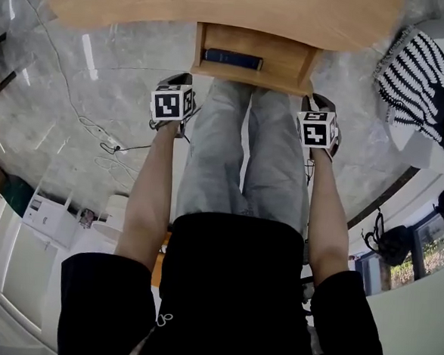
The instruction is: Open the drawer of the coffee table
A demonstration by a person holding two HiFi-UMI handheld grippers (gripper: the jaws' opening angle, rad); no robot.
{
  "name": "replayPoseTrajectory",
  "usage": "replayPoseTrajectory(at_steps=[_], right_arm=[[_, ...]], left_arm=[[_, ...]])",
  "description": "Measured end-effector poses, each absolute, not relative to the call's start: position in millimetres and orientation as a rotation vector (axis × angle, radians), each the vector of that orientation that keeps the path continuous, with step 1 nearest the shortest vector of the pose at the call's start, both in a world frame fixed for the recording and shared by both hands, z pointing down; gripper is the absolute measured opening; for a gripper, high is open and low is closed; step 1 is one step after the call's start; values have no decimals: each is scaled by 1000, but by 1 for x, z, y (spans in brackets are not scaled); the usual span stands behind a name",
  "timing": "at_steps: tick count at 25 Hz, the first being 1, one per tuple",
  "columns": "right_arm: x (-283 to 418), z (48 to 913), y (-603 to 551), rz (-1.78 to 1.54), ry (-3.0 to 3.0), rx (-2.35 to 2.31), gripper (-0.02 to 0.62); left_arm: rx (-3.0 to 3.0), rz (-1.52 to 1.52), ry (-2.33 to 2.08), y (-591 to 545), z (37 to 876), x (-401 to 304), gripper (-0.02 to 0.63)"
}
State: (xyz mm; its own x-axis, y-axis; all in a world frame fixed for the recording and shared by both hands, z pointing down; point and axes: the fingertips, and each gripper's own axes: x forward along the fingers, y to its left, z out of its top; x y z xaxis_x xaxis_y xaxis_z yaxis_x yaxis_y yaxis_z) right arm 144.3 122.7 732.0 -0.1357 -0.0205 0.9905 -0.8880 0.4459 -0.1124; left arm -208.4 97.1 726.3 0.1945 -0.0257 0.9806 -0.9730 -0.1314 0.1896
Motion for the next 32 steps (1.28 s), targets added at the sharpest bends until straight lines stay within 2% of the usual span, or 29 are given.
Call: replayPoseTrajectory(at_steps=[12,32], right_arm=[[111,627,39,1003,-1677,1097,28],[102,402,-108,1027,-2069,1603,23]], left_arm=[[1727,793,-1102,-16,585,-135,9],[2104,169,-1250,-153,307,-69,9]])
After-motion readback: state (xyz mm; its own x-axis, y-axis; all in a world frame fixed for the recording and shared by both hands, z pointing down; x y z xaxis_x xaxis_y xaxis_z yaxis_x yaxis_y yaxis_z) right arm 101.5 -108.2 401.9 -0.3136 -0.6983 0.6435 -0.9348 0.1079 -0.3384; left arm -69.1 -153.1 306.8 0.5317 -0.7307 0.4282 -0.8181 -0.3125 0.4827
